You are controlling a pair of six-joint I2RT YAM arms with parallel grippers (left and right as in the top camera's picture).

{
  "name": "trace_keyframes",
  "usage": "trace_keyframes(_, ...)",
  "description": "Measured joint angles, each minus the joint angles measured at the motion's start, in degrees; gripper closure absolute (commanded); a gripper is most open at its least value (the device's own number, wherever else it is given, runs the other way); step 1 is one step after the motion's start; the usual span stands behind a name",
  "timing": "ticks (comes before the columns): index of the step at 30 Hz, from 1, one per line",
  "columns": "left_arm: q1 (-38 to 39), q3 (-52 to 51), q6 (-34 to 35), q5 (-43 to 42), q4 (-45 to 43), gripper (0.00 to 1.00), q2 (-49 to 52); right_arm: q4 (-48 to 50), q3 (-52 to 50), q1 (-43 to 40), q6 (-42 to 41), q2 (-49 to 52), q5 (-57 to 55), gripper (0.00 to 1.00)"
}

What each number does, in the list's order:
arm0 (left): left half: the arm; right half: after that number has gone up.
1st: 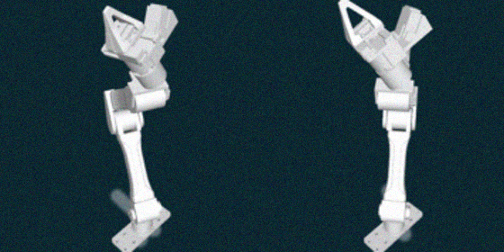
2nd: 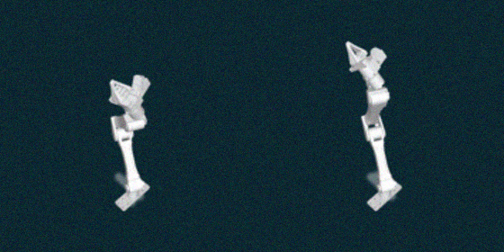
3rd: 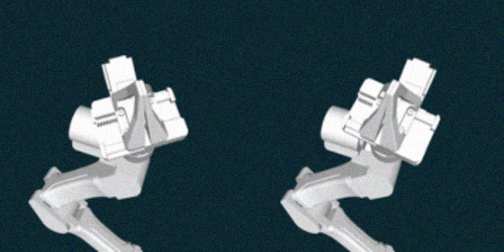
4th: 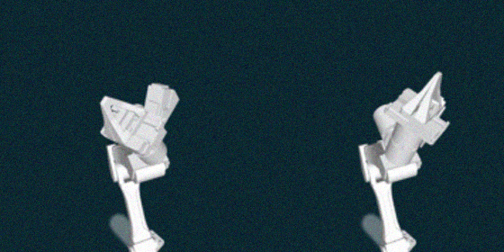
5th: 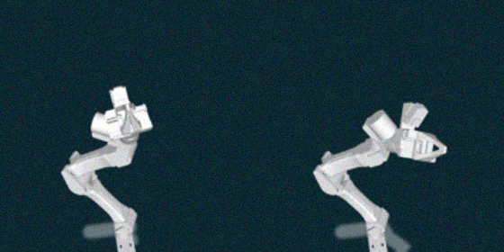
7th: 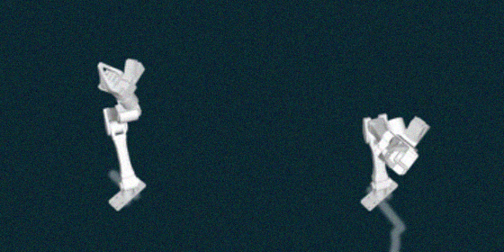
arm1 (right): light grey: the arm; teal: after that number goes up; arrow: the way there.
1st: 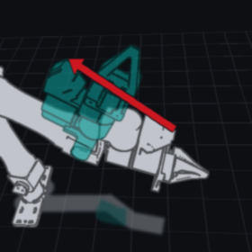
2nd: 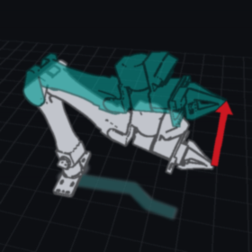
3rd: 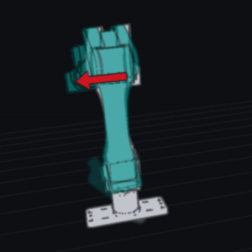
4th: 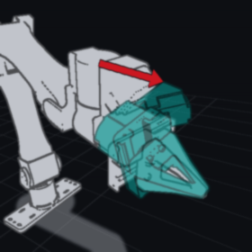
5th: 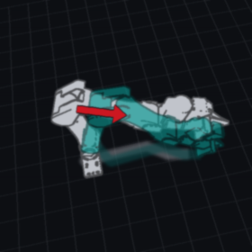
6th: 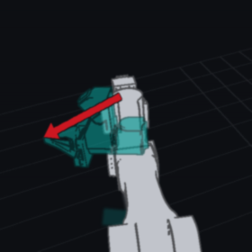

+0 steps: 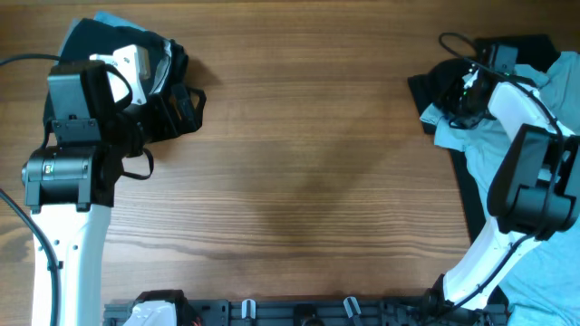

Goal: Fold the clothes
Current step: 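Reach the right gripper to the light blue T-shirt and grasp it, then drag the light blue T-shirt leftward onto the open table with the right gripper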

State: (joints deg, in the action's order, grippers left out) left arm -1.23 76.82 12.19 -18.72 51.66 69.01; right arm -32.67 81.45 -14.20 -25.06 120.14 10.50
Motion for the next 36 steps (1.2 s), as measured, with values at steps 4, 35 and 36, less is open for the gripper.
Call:
trace_keyframes(4,0.0,0.0,0.0,0.0,0.2,0.0,0.0,0.4,0.0,-0.2,-0.3,0.3,0.1,0.88)
trace_keyframes(35,-1.7,0.0,0.0,4.0,0.0,0.0,-4.9,4.4,0.8,10.4,8.7,-29.3,10.2,0.96)
trace_keyframes(36,-2.2,0.0,0.0,5.7,-0.2,0.0,-6.2,3.9,0.8,13.3,8.7,-29.3,10.8,0.96)
